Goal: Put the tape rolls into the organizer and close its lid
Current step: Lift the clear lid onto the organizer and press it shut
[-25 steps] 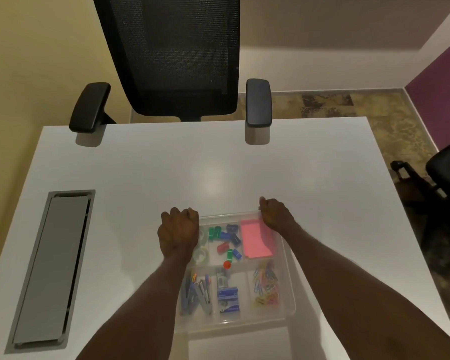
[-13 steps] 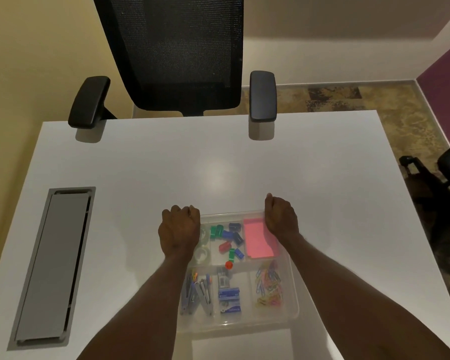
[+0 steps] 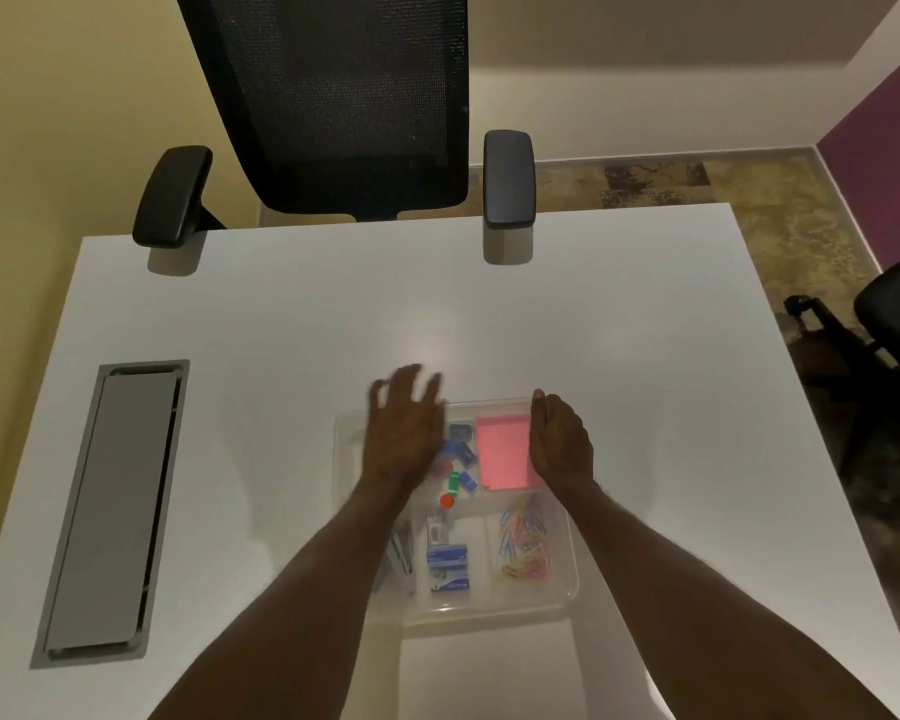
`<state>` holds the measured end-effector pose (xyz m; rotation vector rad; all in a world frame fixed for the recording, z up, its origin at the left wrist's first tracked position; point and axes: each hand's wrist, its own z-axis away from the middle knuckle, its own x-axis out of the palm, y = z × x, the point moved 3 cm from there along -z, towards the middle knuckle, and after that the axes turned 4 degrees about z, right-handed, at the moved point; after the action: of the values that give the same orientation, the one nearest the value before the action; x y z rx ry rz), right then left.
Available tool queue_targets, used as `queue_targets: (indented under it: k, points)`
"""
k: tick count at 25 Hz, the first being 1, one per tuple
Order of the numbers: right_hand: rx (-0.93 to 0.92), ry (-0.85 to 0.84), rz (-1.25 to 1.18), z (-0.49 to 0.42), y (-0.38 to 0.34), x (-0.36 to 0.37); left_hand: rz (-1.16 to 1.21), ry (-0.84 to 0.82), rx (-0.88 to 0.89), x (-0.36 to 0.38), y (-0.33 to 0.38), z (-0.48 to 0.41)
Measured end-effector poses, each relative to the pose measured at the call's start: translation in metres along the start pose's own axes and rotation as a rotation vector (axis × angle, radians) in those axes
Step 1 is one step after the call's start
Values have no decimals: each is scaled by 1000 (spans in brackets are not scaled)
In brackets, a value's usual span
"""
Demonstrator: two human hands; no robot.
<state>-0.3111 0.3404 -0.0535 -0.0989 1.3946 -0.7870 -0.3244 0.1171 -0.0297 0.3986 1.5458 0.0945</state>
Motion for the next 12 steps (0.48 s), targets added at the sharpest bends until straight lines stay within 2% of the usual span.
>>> queue_targets:
  k: [2, 4, 7, 12]
  points:
    - [9, -19, 11, 9, 1, -3, 45, -200, 182, 9, 37, 4]
    - [54, -39, 12, 25, 7, -7, 10, -344, 117, 19, 53, 10]
    - [77, -36, 26, 63, 21, -9, -77, -390, 5, 22, 57, 18]
    - [179, -49, 87, 130, 49, -8, -30, -426, -86, 13, 69, 22]
